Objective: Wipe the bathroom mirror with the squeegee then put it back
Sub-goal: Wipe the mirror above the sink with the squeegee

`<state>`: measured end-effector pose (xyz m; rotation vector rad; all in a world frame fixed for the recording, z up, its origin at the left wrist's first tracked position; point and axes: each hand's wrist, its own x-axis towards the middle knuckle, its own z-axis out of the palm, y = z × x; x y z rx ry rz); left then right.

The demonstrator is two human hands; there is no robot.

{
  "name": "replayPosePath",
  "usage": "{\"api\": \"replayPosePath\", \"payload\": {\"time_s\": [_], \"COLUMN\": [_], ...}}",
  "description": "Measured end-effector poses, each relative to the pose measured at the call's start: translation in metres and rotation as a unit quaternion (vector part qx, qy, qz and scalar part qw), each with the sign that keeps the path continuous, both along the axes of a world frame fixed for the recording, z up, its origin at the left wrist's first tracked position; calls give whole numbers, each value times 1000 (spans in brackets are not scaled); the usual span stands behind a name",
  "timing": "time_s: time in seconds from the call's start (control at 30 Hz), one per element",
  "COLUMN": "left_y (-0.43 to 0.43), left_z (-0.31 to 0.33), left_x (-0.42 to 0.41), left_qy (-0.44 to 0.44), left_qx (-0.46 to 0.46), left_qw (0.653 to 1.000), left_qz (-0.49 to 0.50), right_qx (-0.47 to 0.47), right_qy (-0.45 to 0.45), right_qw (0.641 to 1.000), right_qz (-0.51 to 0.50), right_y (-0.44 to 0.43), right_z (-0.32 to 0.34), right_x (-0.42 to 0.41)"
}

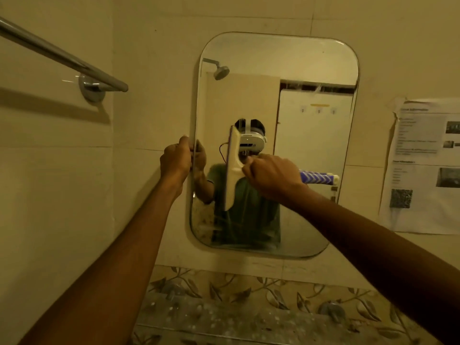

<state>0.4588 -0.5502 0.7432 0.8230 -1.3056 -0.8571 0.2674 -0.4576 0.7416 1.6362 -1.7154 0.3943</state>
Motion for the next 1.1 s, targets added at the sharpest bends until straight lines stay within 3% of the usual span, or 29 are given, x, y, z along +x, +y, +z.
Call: {"api": "replayPosePath", "payload": {"time_s": [0.17, 0.3, 0.53, 0.77, 0.93, 1.1], "left_y": [-1, 0, 7, 6, -4, -9], "left_z": [1, 6, 56, 78, 75, 76], "left_x": [0, 2, -2, 0, -4, -10], "left_qy": [-3, -17, 21, 24, 35, 22], "left_qx": [-1, -7, -91, -37, -52, -74], "left_qw": [1000, 1000, 995, 997, 995, 996], "left_qz": [1, -4, -33, -70, -79, -54], "right_qx": [-7, -8, -25, -71, -27, -38], "right_qy": [-20, 3, -8, 12, -37, -33], "right_qw": [999, 998, 1000, 997, 999, 993], "right_qz": [-43, -66, -9, 19, -1, -105], "right_y": [52, 72, 22, -18, 19, 80], "right_z": [-9, -13, 22, 65, 71, 76], "right_x": [-80, -94, -15, 51, -15, -74]}}
